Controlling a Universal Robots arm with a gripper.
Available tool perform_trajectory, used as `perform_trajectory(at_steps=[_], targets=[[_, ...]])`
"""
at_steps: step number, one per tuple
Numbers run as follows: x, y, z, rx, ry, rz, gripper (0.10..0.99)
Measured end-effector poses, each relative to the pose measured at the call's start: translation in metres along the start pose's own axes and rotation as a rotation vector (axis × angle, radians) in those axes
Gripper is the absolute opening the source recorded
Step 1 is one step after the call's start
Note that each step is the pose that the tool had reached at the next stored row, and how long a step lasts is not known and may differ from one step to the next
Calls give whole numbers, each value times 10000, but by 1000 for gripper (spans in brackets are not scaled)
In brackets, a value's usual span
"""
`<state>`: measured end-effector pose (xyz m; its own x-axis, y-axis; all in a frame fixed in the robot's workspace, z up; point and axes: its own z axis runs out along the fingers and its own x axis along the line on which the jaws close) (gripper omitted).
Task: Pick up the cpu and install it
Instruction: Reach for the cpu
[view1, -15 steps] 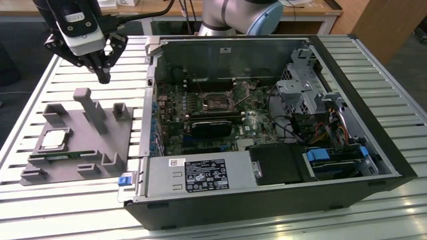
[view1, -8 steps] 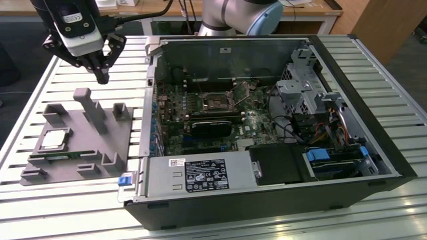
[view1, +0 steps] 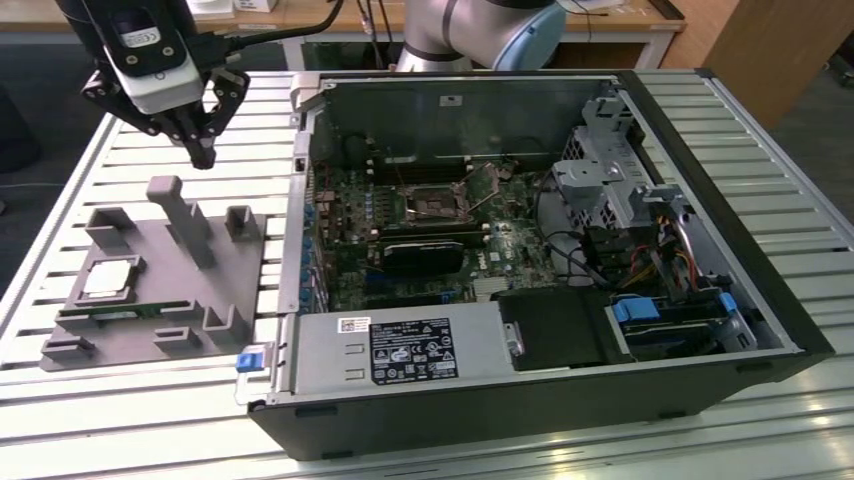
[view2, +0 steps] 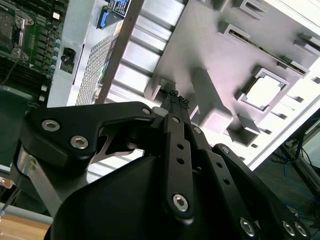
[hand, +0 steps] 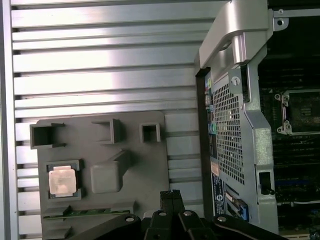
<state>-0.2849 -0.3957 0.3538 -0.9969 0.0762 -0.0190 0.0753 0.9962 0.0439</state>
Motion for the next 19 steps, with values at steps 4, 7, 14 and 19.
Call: perform_trajectory(at_steps=[4,7,14,19], targets=[[15,-1,6,0,1,0,114],[25,-2,10,0,1,0,114],[51,-5,18,0,3,0,114],[66,-6,24,0,4,0,114]])
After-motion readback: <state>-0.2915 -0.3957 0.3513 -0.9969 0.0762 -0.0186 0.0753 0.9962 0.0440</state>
